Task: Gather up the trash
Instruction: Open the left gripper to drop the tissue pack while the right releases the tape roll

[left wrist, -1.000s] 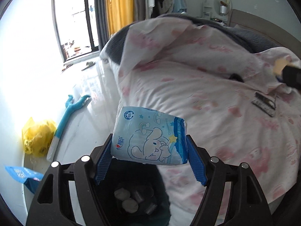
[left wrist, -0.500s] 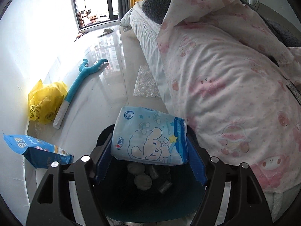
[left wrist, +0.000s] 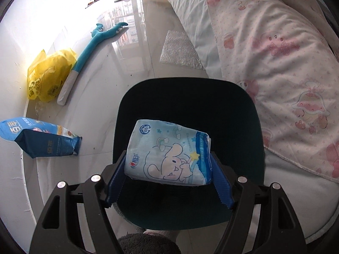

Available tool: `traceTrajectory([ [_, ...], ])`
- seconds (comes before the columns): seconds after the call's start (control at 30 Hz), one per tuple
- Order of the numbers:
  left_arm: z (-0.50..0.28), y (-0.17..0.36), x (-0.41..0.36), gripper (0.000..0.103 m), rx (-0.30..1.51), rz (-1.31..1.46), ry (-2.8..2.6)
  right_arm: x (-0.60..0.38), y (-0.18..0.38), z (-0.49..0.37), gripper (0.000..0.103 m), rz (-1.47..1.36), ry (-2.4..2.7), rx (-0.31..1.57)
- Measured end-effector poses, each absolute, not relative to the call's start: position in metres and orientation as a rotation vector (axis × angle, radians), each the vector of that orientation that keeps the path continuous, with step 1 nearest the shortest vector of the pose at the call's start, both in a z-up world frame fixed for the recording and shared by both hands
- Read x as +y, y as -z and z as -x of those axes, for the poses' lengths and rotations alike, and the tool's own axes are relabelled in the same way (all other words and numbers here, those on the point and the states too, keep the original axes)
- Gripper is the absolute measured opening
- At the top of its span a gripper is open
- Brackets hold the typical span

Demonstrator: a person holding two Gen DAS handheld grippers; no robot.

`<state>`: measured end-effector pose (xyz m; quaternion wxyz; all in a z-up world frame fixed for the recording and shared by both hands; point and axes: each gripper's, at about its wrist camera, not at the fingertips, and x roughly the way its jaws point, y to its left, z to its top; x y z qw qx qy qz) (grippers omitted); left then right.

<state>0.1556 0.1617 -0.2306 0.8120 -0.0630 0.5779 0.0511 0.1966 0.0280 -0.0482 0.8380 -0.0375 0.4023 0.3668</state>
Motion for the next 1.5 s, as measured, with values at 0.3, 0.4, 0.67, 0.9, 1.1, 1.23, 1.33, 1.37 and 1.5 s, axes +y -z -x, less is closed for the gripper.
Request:
traceTrajectory([
  [0.3, -0.136, 0.216, 0.186, 0.089, 1.206, 0.189, -0.086, 0.058, 0.075, -0.202, 0.047, 0.103, -0.776, 0.921],
  [0.4, -0.131, 0.207, 0.197, 0.089, 1.173, 0.201, -0.093, 0.068, 0.085, -0.201, 0.047, 0.113, -0.778, 0.949],
  [0.67, -0.117, 0.183, 0.221, 0.089, 1.076, 0.229, -0.104, 0.093, 0.12, -0.204, 0.047, 0.119, -0.774, 1.044],
  [0.9, -0.103, 0.16, 0.235, 0.086, 0.979, 0.219, -0.12, 0.106, 0.147, -0.211, 0.047, 0.117, -0.746, 1.11],
  [1.1, -0.093, 0.137, 0.241, 0.079, 0.882, 0.176, -0.125, 0.115, 0.171, -0.214, 0.047, 0.157, -0.718, 1.166],
  [1.23, -0.088, 0.125, 0.243, 0.074, 0.842, 0.165, -0.125, 0.122, 0.186, -0.213, 0.047, 0.178, -0.706, 1.202],
  [1.33, -0.084, 0.116, 0.243, 0.071, 0.812, 0.141, -0.127, 0.126, 0.195, -0.212, 0.047, 0.191, -0.701, 1.226],
  [1.37, -0.083, 0.112, 0.243, 0.07, 0.799, 0.136, -0.125, 0.126, 0.198, -0.211, 0.048, 0.196, -0.699, 1.233],
  [1.5, -0.079, 0.097, 0.243, 0.07, 0.754, 0.128, -0.114, 0.127, 0.21, -0.209, 0.048, 0.229, -0.686, 1.264],
])
